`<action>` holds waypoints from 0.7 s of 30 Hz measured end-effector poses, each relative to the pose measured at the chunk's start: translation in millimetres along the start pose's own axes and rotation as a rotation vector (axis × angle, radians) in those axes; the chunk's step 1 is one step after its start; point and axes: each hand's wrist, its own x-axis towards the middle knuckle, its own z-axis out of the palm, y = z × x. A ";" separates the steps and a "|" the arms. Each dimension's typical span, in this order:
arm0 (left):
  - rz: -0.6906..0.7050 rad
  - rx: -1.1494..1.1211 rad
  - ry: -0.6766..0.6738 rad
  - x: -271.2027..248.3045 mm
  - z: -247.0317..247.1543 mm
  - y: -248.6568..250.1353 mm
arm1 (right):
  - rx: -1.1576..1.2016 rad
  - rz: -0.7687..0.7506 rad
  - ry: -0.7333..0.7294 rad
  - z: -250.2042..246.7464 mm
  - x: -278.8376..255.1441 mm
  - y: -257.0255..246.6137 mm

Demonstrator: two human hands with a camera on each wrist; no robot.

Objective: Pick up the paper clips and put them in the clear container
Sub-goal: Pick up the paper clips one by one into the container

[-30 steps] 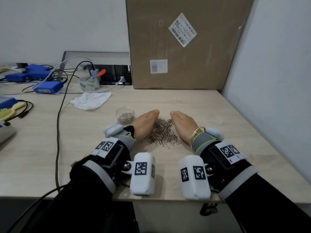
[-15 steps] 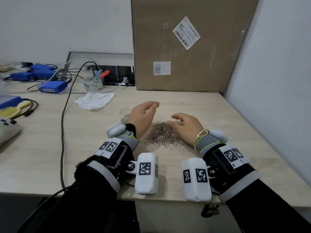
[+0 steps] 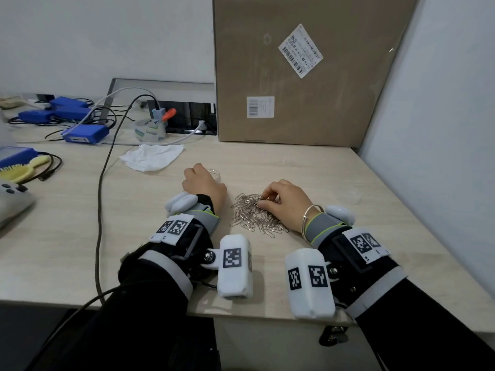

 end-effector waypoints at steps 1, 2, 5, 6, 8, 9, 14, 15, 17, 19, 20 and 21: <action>0.001 0.001 -0.006 0.1 0.0 0.3 | -0.009 -0.001 -0.005 -0.1 0.2 -0.4; 0.002 0.003 -0.012 0.3 0.0 0.3 | -0.017 -0.006 -0.010 -0.1 0.4 -0.9; 0.006 -0.001 -0.018 0.1 0.0 1.3 | -0.026 -0.024 -0.013 -0.7 1.0 -0.9; 0.009 -0.009 -0.019 -0.2 -0.2 1.6 | -0.024 -0.027 -0.008 -1.0 1.2 -1.0; 0.021 -0.033 -0.021 -0.2 -0.1 1.7 | -0.005 -0.026 0.011 -1.7 0.9 -1.1; 0.030 -0.048 -0.026 -0.1 -0.3 1.4 | 0.015 -0.024 0.026 -1.8 0.6 -1.6; 0.113 -0.166 -0.058 -5.3 -1.2 6.3 | 0.193 0.034 0.157 -2.7 1.7 -2.0; 0.130 -0.188 -0.064 -7.3 -1.5 8.2 | 0.264 0.064 0.205 -2.6 2.6 -1.7; 0.168 -0.222 -0.096 -12.0 -2.3 11.9 | 0.428 0.125 0.300 -2.8 3.9 -1.8; 0.210 -0.247 -0.141 -16.2 -2.3 14.6 | 0.552 0.149 0.380 -3.9 4.1 -3.1; 0.234 -0.255 -0.168 -17.8 -1.6 15.4 | 0.592 0.137 0.415 -4.9 4.6 -4.0; 0.257 -0.263 -0.199 -19.2 -0.4 15.8 | 0.622 0.117 0.445 -6.2 4.9 -5.0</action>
